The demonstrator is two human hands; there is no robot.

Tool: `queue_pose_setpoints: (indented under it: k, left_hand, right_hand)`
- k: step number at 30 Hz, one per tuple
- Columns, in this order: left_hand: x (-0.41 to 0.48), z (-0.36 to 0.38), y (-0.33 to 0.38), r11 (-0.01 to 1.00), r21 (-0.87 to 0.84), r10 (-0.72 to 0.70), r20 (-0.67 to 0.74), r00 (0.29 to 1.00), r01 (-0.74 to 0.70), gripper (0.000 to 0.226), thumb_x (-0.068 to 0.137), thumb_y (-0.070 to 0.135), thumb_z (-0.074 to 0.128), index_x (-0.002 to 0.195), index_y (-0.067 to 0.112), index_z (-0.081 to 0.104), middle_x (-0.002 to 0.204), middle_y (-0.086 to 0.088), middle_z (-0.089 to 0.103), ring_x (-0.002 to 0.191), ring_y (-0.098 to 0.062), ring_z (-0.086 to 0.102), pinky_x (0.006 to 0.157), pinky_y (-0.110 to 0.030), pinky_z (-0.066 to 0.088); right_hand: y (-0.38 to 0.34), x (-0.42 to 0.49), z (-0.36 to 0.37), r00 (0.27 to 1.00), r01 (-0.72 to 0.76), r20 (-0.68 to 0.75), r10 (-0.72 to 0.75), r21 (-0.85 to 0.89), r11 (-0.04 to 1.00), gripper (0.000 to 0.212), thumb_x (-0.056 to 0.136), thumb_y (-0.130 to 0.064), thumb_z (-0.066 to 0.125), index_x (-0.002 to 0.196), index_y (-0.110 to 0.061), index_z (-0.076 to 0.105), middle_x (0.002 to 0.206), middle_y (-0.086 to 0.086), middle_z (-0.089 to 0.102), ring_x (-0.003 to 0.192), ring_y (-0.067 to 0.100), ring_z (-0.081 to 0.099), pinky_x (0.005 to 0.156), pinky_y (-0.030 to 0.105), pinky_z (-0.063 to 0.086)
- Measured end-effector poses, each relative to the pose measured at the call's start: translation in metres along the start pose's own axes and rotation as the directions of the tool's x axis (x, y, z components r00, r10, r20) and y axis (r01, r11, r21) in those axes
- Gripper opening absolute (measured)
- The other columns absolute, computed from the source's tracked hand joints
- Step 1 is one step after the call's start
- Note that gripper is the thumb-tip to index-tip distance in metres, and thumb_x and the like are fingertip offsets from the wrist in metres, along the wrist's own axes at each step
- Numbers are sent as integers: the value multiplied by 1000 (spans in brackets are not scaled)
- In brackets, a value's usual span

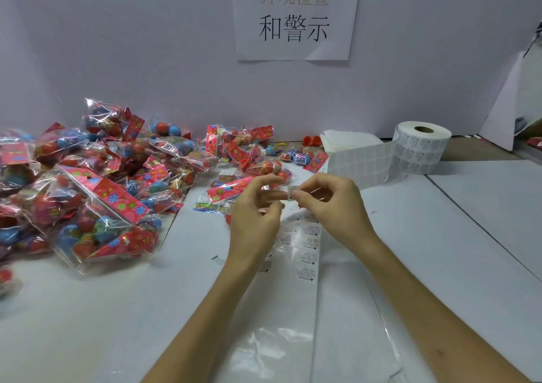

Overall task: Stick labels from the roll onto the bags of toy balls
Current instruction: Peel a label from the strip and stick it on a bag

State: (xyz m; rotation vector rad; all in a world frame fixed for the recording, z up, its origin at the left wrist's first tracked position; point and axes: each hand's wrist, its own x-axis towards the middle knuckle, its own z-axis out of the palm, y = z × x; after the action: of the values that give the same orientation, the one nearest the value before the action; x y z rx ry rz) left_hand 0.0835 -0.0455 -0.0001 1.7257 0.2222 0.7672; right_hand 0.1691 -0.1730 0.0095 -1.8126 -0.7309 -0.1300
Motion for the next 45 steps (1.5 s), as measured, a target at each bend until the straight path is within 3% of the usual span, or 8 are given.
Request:
queue_pose_setpoints:
  k: [4, 7, 17, 24, 28, 34, 40, 45]
  left_hand:
    - [6, -12, -4, 995, 47, -71, -271, 960, 87, 52, 87, -15, 51, 120, 23, 62, 121, 10, 66, 111, -3, 60, 96, -34, 55]
    - [15, -24, -11, 971, -27, -224, -448, 865, 237, 58, 85, -15, 50, 126, 26, 52, 136, 5, 53, 111, -7, 55, 74, -16, 52]
    - [23, -23, -22, 888, -198, -459, -391, 798, 414, 67, 88, -9, 64, 140, 27, 42, 136, 2, 38, 89, -10, 56, 58, -20, 45]
    - [20, -21, -20, 874, -251, -483, -376, 790, 415, 69, 85, -9, 64, 141, 24, 44, 142, -6, 43, 102, -22, 61, 71, -34, 57]
    - [21, -22, -19, 833, -393, -531, -374, 760, 389, 64, 85, -9, 66, 139, 21, 48, 130, -2, 44, 84, -9, 56, 45, -13, 46]
    - [20, -23, -13, 722, -593, -585, -248, 772, 357, 58, 85, -14, 63, 134, 14, 47, 135, -16, 55, 115, -29, 64, 74, -26, 51]
    - [20, -22, -2, 672, -697, -478, -148, 866, 252, 53, 86, -12, 66, 127, 18, 49, 128, -14, 63, 120, -25, 66, 82, -22, 55]
    - [15, -18, 1, 694, -566, -453, 137, 881, 445, 80, 75, 19, 86, 144, 10, 47, 137, -15, 63, 125, -31, 63, 107, -43, 50]
  right_hand:
    - [2, -2, 4, 994, 110, -16, -111, -61, 992, 6, 87, -14, 79, 83, -15, 74, 84, -12, 72, 81, 3, 68, 73, 14, 54]
    - [6, -2, 3, 986, 165, 27, -163, -175, 971, 12, 91, -16, 73, 102, -21, 76, 101, -18, 71, 93, -9, 63, 84, 5, 46]
    - [12, -5, 5, 985, 122, 170, -38, -517, 847, 46, 97, -33, 61, 142, -35, 50, 98, -14, 72, 82, 13, 65, 89, 38, 55]
    - [10, -16, 30, 936, 283, 338, -97, -561, 778, 68, 100, -46, 51, 158, -33, 17, 123, -4, 66, 123, 17, 52, 117, 36, 18]
    - [12, -18, 39, 949, 112, 314, 22, -402, 909, 71, 98, -48, 57, 156, -34, 21, 118, -8, 70, 126, 17, 50, 121, 39, 17]
    - [9, -13, 36, 997, -74, 41, 72, 28, 997, 59, 93, -36, 72, 142, -34, 41, 107, -11, 73, 90, 5, 71, 86, 31, 57]
    - [5, -2, 20, 972, -190, -42, 232, 443, 876, 54, 92, -10, 72, 136, -25, 44, 113, 8, 70, 83, 24, 77, 78, 34, 62]
    - [3, 0, 12, 959, -211, -41, 280, 556, 804, 57, 89, -1, 73, 137, -19, 48, 110, 10, 72, 88, 28, 77, 79, 33, 62]
